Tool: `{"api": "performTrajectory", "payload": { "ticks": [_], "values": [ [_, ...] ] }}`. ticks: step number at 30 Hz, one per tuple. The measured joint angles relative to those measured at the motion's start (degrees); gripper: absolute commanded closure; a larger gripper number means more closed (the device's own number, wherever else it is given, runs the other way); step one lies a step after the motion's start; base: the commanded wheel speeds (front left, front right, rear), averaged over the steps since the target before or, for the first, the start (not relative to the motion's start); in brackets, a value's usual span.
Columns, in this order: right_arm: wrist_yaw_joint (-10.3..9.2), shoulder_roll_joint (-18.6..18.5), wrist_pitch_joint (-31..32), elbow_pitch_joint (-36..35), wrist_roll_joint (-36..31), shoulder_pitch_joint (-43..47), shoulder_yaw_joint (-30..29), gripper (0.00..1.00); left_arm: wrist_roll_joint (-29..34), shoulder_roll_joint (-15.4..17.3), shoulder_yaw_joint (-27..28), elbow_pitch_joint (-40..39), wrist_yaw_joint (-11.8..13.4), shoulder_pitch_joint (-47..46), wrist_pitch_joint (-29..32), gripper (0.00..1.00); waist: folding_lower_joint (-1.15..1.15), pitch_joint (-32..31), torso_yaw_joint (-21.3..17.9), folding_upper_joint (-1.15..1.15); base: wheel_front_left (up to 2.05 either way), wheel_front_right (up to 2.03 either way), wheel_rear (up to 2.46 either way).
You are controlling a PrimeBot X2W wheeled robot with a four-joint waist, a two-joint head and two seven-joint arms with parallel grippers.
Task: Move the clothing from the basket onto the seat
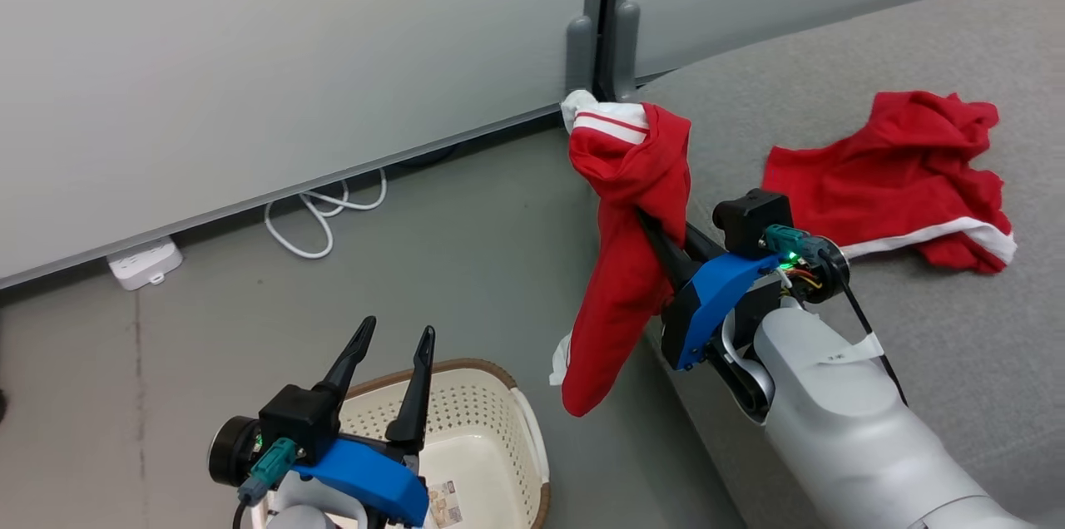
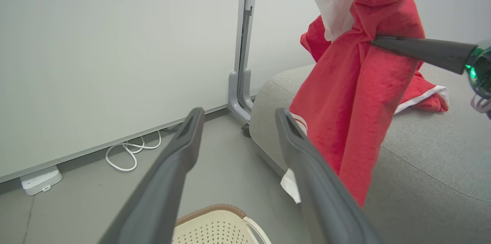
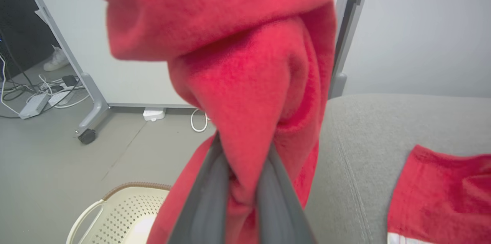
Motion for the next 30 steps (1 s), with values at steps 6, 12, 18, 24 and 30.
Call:
{"api": "performTrajectory", "payload": {
  "ticks": [6, 12, 18, 24, 30],
  "values": [
    [-0.01, 0.0, 0.0, -0.2, -0.4, -0.1, -0.7, 1.00, -0.3, 0.7, -0.9, -0.1, 0.0, -0.8, 0.0, 0.00, 0.00, 0.9, -5.0, 0.00, 0.00, 0.00, 0.00],
    [-0.01, 0.0, 0.0, -0.6, -0.7, 0.0, -1.5, 1.00, -0.3, 1.3, -1.4, -0.1, 0.0, -1.2, 0.0, 0.00, 0.00, 1.8, -10.2, 0.00, 0.00, 0.00, 0.00],
    [0.00, 0.0, 0.0, -1.1, -0.8, 0.3, -2.4, 1.00, -0.4, 1.7, -2.0, -0.2, 0.0, -1.6, 0.0, 0.00, 0.00, 2.6, -14.9, 0.00, 0.00, 0.00, 0.00],
    [0.00, 0.0, 0.0, -1.5, -0.9, 0.9, -3.0, 1.00, -0.6, 2.3, -2.6, -0.1, 0.0, -2.0, 0.0, 0.00, 0.00, 3.4, -18.5, 0.00, 0.00, 0.00, 0.00],
    [0.00, 0.0, 0.0, -1.6, -2.6, 1.3, -5.0, 1.00, -1.0, 2.9, -4.0, 0.4, -0.2, -3.2, 0.0, 0.00, 0.00, 4.2, -19.4, 0.00, 0.00, 0.00, 0.00]
  ]
}}
